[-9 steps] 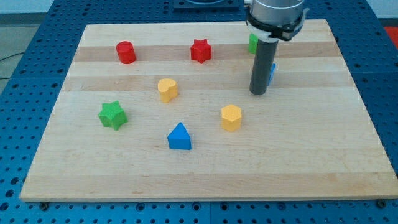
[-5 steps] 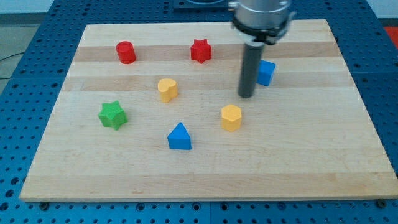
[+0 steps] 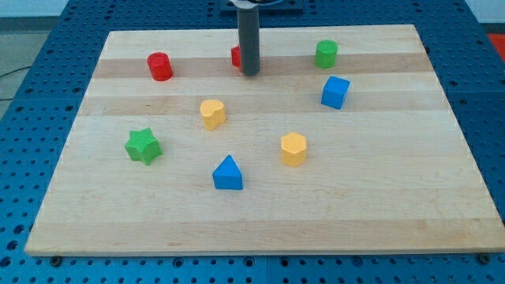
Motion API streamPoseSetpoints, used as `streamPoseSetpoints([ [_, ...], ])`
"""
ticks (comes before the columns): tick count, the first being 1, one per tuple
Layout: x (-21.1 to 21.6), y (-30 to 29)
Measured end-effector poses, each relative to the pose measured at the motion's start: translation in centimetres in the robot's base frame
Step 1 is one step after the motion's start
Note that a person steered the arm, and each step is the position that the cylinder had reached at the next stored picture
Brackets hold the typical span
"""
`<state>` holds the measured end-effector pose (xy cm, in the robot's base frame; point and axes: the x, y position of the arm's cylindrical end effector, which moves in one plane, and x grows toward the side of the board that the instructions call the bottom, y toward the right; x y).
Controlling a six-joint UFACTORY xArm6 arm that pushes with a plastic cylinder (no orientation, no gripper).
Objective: Move red star on top right to green circle
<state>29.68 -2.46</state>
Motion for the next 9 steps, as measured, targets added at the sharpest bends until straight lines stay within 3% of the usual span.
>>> streamPoseSetpoints([
  [1,-2.2,-1.2],
  [2,-0.1,-5.3],
  [3,-5.1,-5.9],
  [5,0.1,1.4],
  [6,-0.4,-1.2],
  [7,-3.8,-2.0],
  [9,-4.5,2.5],
])
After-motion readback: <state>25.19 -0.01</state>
